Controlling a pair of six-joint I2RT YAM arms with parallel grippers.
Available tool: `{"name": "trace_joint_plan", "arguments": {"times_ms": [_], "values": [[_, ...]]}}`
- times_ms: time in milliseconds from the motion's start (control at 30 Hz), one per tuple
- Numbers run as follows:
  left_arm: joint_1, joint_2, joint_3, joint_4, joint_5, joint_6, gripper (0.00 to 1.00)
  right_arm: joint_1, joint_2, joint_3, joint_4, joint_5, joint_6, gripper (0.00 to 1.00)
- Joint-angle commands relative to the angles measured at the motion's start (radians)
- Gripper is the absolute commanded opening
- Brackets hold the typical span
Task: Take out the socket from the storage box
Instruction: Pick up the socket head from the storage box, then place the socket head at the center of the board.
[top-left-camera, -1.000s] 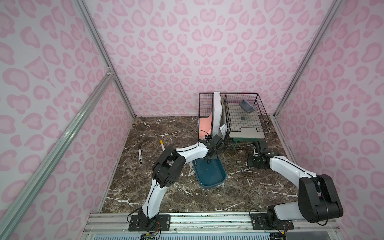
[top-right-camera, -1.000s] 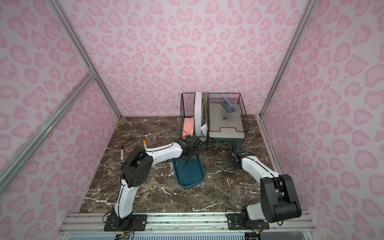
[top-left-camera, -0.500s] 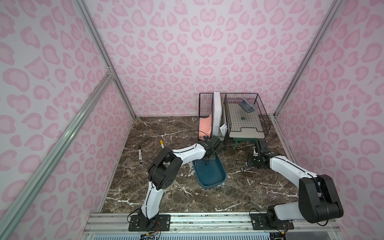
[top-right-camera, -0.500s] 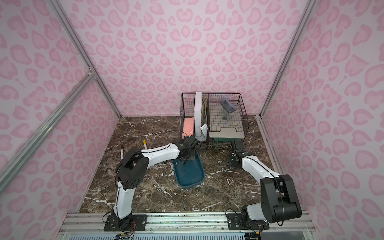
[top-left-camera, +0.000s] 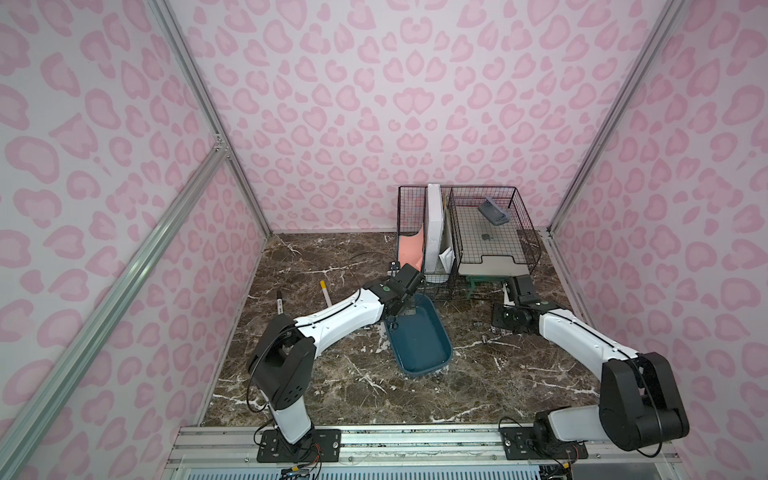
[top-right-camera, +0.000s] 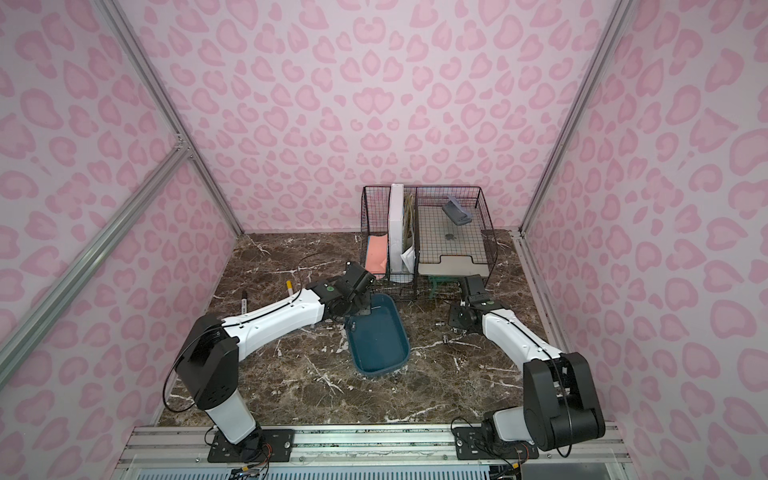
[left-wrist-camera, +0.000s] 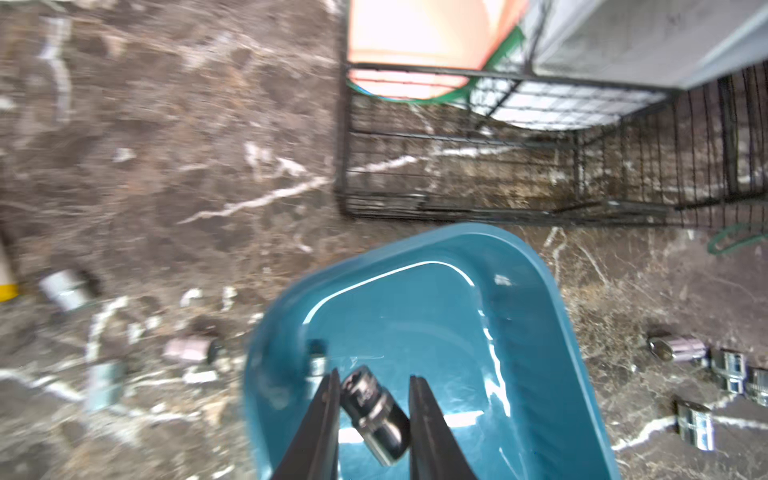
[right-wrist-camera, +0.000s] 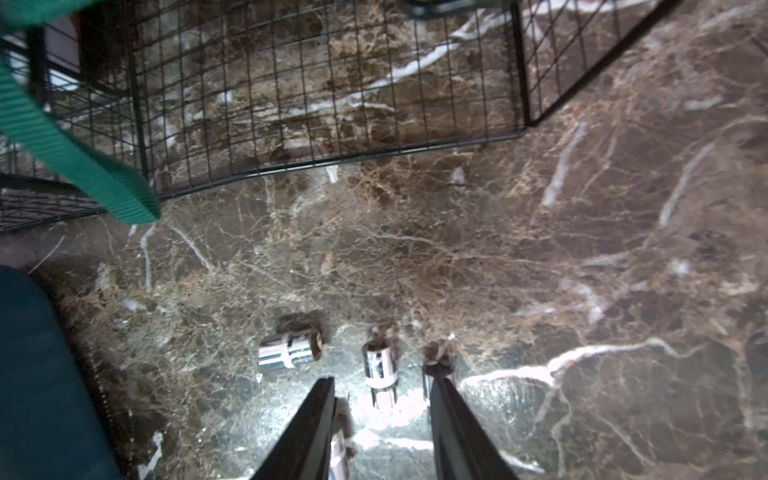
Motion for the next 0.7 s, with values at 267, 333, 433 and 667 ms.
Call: {"name": "trace_joint_plan", "arguments": {"times_ms": [267, 333, 433, 667], "values": [[0.212, -0.017, -0.116, 0.08, 0.036, 0.036, 0.13, 0.17, -0.026, 0.068, 0.03, -0.009, -0.011, 0.43], [0.237, 0.019, -0.111, 0.1, 0.051, 0.04, 0.13, 0.194, -0.035, 0.078, 0.036, -0.019, -0.006, 0.43], [0.265, 0.074, -0.097, 0.121, 0.079, 0.039, 0.14, 0.229, -0.041, 0.097, 0.034, -0.03, 0.005, 0.43], [0.305, 0.164, -0.092, 0.174, 0.108, 0.032, 0.15, 0.33, -0.038, 0.146, 0.037, -0.067, 0.054, 0.43]]}}
